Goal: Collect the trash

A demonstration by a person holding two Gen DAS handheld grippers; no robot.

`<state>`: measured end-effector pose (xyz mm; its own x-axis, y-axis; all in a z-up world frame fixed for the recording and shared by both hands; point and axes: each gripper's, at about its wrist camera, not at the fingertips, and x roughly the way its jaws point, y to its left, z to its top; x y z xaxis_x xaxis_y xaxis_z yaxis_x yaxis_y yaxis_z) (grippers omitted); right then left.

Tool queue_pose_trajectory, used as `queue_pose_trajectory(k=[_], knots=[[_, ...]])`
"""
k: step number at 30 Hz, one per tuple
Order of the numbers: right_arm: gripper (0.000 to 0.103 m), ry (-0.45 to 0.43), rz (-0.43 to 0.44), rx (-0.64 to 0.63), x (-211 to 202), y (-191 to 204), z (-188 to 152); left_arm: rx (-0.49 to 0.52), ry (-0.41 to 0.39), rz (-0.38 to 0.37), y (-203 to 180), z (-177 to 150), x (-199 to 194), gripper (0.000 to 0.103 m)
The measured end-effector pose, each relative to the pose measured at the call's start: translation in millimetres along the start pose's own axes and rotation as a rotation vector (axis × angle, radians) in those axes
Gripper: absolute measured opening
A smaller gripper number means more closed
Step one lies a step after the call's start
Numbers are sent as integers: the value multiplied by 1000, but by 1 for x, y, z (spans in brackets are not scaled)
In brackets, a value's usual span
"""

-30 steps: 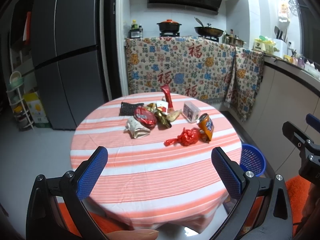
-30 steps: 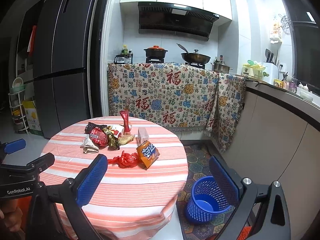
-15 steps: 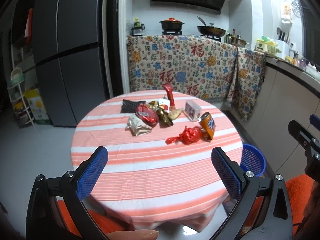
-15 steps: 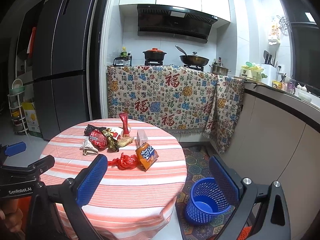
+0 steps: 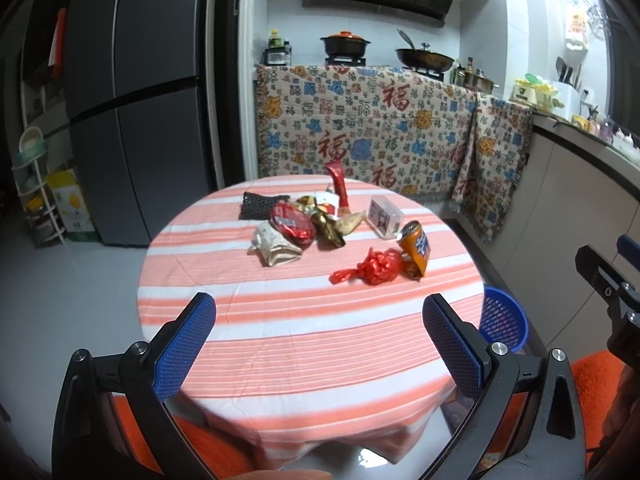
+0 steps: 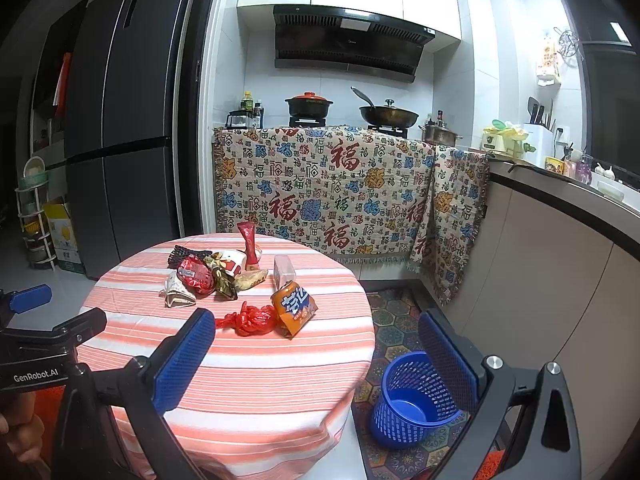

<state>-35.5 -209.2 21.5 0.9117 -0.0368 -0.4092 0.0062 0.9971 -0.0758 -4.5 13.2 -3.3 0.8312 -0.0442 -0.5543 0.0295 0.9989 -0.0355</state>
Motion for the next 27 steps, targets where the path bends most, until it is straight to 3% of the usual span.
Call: queue_pose_trajectory(k=[27], knots=[[103,1,-1,3,2,-5,-4,5,-3,0,-1,-1,1,103]])
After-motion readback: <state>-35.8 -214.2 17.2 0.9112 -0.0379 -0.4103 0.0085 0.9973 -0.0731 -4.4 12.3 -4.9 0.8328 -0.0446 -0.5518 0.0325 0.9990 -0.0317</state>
